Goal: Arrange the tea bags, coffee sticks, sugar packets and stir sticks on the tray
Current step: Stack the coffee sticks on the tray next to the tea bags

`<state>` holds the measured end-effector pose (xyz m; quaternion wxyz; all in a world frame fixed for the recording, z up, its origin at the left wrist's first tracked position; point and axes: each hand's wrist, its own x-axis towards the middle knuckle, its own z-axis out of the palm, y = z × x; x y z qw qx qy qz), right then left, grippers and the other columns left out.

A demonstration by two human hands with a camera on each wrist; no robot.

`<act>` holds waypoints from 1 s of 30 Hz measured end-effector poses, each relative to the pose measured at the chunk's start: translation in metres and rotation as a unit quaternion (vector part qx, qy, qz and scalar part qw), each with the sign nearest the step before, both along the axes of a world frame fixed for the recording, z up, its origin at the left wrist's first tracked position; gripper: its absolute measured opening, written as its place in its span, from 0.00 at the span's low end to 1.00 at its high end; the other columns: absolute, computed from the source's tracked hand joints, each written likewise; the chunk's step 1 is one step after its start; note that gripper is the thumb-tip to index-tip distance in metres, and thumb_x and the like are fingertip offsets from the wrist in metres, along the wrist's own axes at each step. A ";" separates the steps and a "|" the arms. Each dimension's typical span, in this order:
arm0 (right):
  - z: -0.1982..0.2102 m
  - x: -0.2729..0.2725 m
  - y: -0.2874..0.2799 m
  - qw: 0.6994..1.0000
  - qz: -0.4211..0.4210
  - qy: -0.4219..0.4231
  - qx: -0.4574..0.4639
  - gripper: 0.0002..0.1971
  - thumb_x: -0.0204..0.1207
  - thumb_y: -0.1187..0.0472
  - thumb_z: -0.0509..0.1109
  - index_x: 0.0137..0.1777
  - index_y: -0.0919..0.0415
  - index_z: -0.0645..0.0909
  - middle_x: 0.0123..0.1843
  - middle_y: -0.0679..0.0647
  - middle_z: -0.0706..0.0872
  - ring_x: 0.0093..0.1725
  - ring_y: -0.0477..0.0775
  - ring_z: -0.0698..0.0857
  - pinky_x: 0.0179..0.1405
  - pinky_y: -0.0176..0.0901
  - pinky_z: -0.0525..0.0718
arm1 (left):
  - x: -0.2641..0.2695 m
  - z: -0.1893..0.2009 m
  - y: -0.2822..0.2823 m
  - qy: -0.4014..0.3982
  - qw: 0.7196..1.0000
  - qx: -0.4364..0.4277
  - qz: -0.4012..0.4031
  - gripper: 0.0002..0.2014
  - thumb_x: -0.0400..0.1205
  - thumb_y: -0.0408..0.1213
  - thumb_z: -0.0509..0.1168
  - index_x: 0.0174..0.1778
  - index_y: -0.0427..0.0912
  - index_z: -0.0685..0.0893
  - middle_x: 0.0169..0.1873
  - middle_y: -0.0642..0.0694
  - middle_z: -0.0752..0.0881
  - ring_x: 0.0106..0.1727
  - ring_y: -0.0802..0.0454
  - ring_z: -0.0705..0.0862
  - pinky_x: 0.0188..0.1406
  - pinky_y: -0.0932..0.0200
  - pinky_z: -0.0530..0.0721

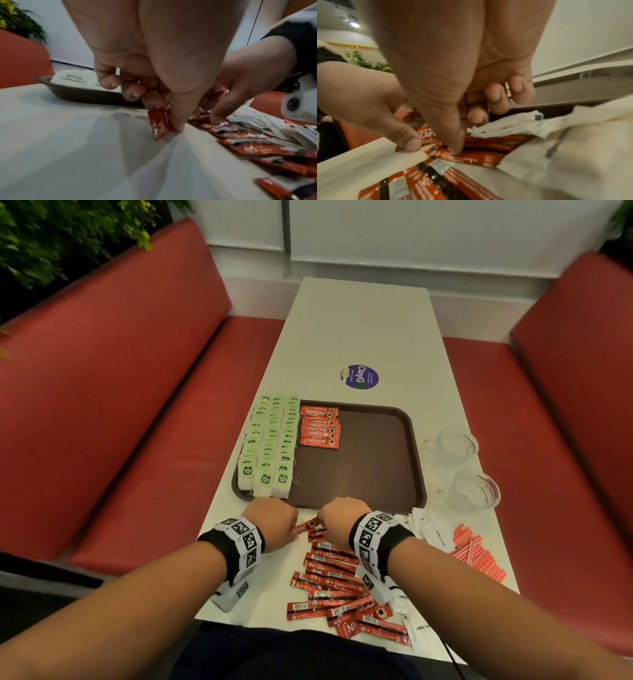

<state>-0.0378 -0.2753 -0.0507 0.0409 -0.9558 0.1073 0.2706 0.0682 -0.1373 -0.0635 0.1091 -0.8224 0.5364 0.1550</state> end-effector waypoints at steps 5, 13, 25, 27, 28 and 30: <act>0.000 -0.004 -0.004 0.997 -0.011 -0.053 0.054 0.10 0.81 0.59 0.61 0.54 0.57 0.84 0.51 0.54 0.84 0.48 0.58 0.84 0.50 0.52 0.87 | 0.011 0.007 0.005 0.051 0.998 -0.038 0.027 0.11 0.83 0.53 0.64 0.52 0.51 0.85 0.48 0.50 0.87 0.47 0.50 0.83 0.42 0.57 0.77; 0.019 -0.018 -0.016 0.962 -0.065 -0.186 0.187 0.09 0.79 0.61 0.61 0.38 0.53 0.66 0.37 0.51 0.77 0.38 0.58 0.78 0.38 0.50 0.76 | 0.039 0.030 0.002 0.157 0.982 -0.094 0.049 0.06 0.83 0.53 0.67 0.45 0.58 0.84 0.38 0.58 0.85 0.40 0.59 0.82 0.39 0.60 0.79; 0.022 -0.003 -0.050 0.930 -0.103 -0.272 0.225 0.03 0.84 0.55 0.66 0.52 0.52 0.79 0.40 0.41 0.77 0.40 0.46 0.77 0.43 0.43 0.73 | 0.042 0.039 -0.031 0.176 0.964 -0.201 0.004 0.06 0.83 0.51 0.68 0.50 0.56 0.88 0.43 0.57 0.86 0.46 0.57 0.80 0.47 0.54 0.78; 0.020 -0.001 -0.056 0.924 -0.103 -0.289 0.226 0.01 0.83 0.57 0.66 0.50 0.51 0.79 0.40 0.41 0.77 0.40 0.47 0.77 0.42 0.42 0.73 | 0.044 0.037 -0.036 0.170 0.959 -0.228 0.004 0.06 0.82 0.51 0.69 0.50 0.57 0.88 0.44 0.58 0.85 0.47 0.57 0.77 0.48 0.55 0.76; 0.020 0.000 -0.059 0.923 -0.102 -0.298 0.223 0.01 0.83 0.57 0.66 0.50 0.51 0.78 0.40 0.42 0.77 0.40 0.48 0.77 0.42 0.42 0.72 | 0.046 0.035 -0.039 0.164 0.956 -0.245 0.003 0.05 0.82 0.51 0.70 0.50 0.57 0.88 0.44 0.58 0.85 0.48 0.57 0.76 0.49 0.56 0.75; 0.020 0.002 -0.065 0.918 -0.110 -0.310 0.219 0.01 0.83 0.58 0.66 0.49 0.51 0.78 0.40 0.42 0.78 0.39 0.48 0.77 0.41 0.42 0.72 | 0.049 0.033 -0.047 0.153 0.950 -0.270 0.004 0.06 0.81 0.51 0.70 0.50 0.57 0.89 0.43 0.59 0.85 0.49 0.57 0.74 0.49 0.57 0.73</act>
